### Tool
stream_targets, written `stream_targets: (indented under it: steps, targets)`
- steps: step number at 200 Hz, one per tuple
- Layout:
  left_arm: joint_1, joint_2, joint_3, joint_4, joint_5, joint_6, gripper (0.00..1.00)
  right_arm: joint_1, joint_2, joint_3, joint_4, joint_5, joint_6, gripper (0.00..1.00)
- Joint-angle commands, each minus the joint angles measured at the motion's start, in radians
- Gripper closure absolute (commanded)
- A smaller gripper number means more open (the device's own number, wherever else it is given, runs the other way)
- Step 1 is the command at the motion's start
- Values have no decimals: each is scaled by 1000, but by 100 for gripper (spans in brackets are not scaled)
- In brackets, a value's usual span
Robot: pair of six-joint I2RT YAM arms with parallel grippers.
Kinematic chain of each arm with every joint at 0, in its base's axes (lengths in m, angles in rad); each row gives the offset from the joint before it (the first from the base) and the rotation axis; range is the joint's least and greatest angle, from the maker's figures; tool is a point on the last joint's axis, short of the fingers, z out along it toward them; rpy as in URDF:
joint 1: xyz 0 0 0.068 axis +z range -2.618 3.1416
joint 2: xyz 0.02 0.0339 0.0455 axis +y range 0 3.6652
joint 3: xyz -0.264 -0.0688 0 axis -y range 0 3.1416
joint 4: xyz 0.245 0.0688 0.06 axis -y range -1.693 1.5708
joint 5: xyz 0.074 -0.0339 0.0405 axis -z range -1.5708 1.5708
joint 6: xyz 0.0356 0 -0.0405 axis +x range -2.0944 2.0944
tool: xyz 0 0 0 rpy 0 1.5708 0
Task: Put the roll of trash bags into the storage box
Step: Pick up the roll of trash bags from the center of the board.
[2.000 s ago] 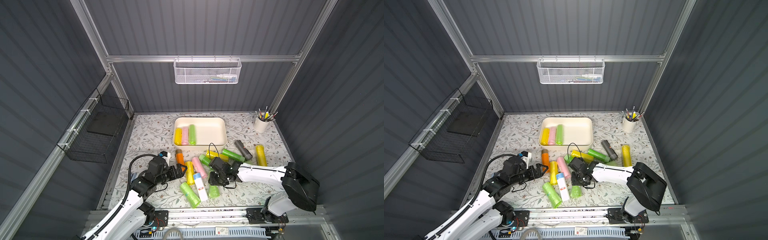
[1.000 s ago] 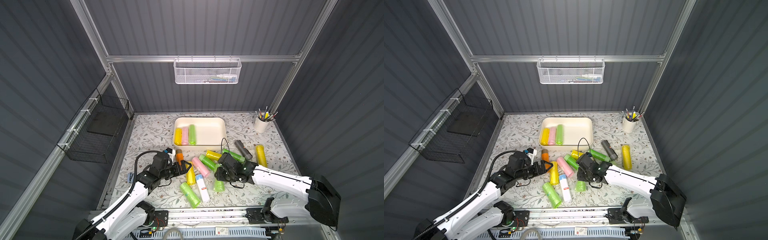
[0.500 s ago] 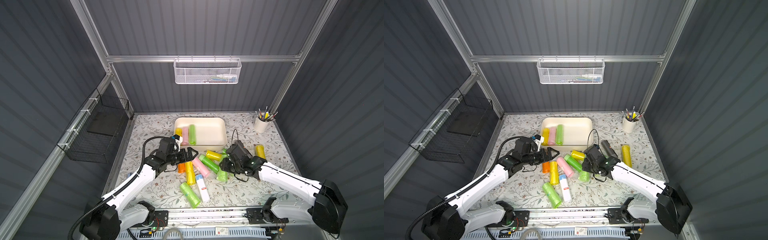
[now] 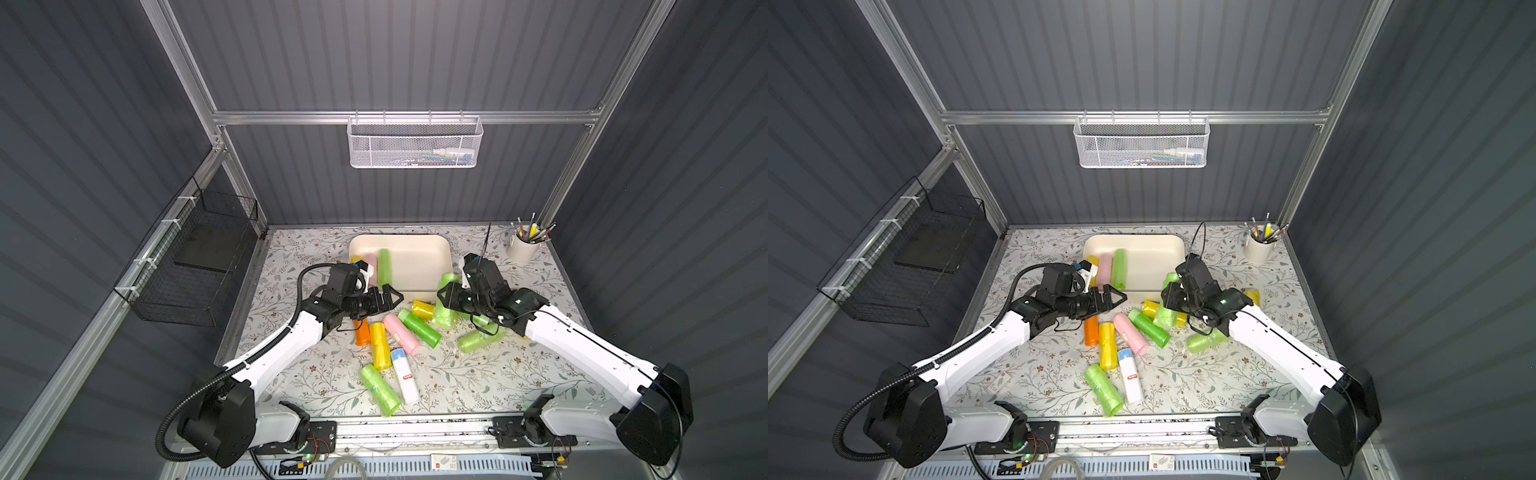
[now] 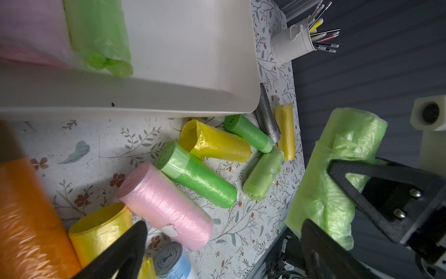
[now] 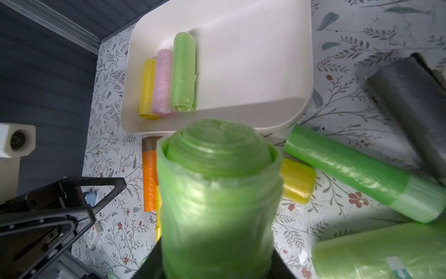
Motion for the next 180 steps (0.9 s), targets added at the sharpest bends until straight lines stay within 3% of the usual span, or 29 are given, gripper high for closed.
stream_targets:
  steps: [1,68,180]
  targets:
    - [-2,10,61,-22,-17,7,0,-25,32,42,36,-38,-58,63]
    - [1,39,192,-113,-158,58,0,-76,137,116,104,-132,-98,63]
    - [22,48,240,-159,-237,100,0,-109,413,309,185,-271,-135,63]
